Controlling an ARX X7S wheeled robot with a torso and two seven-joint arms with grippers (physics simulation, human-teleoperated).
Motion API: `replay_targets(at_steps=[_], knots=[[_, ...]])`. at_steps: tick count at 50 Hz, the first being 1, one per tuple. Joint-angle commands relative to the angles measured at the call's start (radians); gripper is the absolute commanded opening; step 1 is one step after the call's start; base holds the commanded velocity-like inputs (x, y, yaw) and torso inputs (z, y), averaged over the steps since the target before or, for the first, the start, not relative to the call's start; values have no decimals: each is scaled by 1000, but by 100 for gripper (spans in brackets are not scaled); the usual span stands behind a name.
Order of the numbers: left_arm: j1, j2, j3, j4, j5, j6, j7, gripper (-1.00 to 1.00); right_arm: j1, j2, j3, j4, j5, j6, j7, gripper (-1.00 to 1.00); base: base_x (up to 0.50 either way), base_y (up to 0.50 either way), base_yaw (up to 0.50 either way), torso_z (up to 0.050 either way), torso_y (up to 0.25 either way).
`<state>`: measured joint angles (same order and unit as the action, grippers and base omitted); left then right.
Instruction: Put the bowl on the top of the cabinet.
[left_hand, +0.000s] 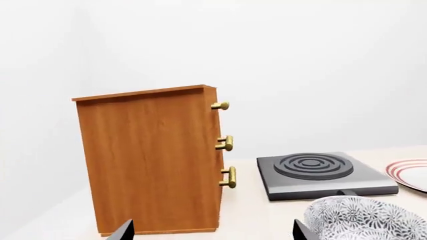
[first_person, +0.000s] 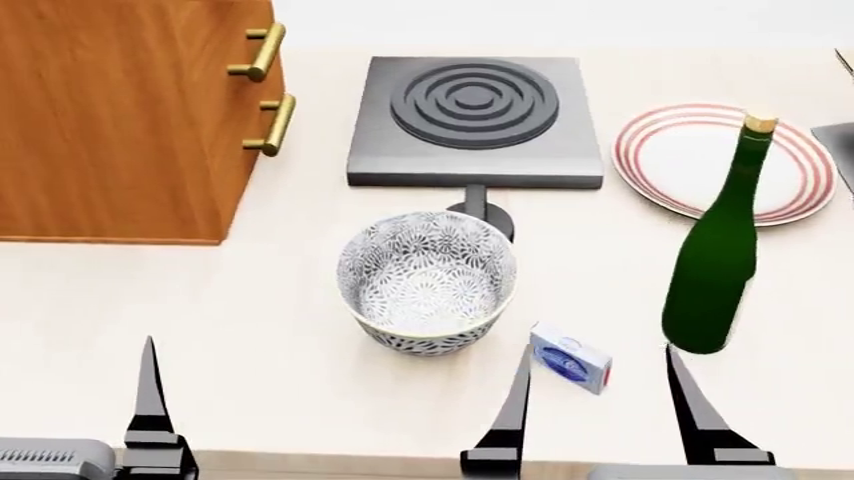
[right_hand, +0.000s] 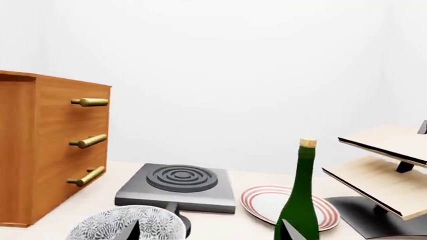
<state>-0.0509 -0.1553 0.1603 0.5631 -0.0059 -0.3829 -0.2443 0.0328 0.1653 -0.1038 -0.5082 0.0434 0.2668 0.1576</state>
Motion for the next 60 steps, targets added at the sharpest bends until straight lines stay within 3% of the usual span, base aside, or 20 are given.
replay_targets(at_steps=[1, 60], knots=[[2, -7, 4, 1, -11, 4, -9, 100, 0, 9, -10, 8, 1, -11, 9, 100, 0, 254, 0, 0, 0], [11, -44, 31, 20, -40, 8, -54, 100, 0, 46, -54, 35, 4, -46, 61, 100, 0, 327, 0, 0, 0]])
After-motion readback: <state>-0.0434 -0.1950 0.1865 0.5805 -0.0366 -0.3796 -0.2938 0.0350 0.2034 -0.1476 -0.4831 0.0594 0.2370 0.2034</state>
